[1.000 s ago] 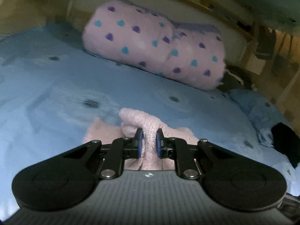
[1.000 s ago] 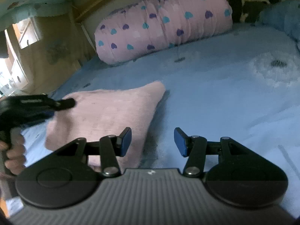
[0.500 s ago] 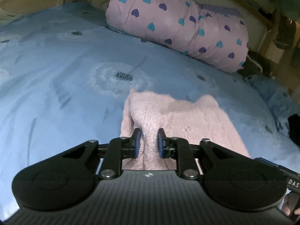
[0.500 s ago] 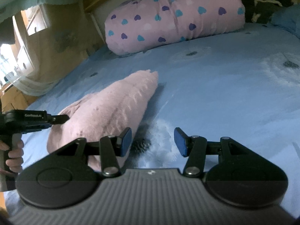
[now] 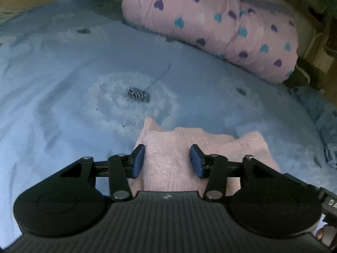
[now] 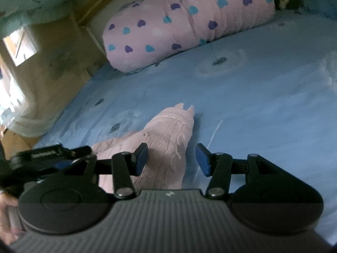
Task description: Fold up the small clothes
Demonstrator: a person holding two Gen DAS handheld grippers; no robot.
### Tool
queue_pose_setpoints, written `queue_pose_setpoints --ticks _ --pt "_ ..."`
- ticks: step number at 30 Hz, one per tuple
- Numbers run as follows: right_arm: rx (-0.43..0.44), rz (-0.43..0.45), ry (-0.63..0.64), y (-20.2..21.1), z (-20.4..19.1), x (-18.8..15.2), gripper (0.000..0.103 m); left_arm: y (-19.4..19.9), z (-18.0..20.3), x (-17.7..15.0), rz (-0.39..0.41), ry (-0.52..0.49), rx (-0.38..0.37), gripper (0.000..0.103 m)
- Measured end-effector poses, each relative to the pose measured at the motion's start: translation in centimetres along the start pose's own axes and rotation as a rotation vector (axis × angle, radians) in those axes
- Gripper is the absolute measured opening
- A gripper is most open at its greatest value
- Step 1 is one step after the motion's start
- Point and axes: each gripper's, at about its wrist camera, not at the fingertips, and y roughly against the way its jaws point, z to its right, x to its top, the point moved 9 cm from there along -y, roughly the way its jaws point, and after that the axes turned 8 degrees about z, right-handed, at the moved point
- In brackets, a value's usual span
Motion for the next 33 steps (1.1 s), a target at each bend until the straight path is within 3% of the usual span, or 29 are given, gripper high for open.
queue_pose_setpoints --ticks 1,2,5,9,12,14,17,25,33 --pt "-0.002 -0.001 -0.018 -0.2 0.2 -0.2 0.054 -0.4 0.1 -0.2 -0.005 0.004 -0.014 0.045" --pt "-0.001 -0.004 -0.030 -0.4 0.4 -0.4 0.054 -0.6 0.3 -0.3 -0.003 0.006 -0.030 0.026" --pt "0.007 -0.005 -0.033 -0.5 0.4 -0.6 0.054 0.8 0.3 0.5 0.079 0.004 -0.065 0.015" --pt "0.050 0.042 -0.031 0.3 -0.7 -0.3 0.054 1.5 -1.3 2.1 0.133 0.006 -0.025 0.014" --pt "0.099 0.034 -0.002 0.1 -2.4 -1.2 0.054 -0.8 -2.7 1.3 0.056 0.035 0.008 0.014" --pt "0.072 0.045 0.069 -0.3 -3.3 -1.8 0.053 -2.1 -2.9 0.2 0.007 0.013 0.021 0.015" --pt "0.046 0.053 0.104 -0.3 -3.9 -2.0 0.053 -2.0 -2.7 0.1 0.015 -0.010 0.038 0.016" --pt "0.061 0.032 0.061 2.8 -3.9 -1.7 0.054 3.4 -1.9 1.0 0.011 0.014 -0.010 0.019" --pt "0.036 0.062 0.078 6.9 -4.4 -3.0 0.054 9.9 -1.1 -1.8 -0.053 -0.027 -0.054 0.030"
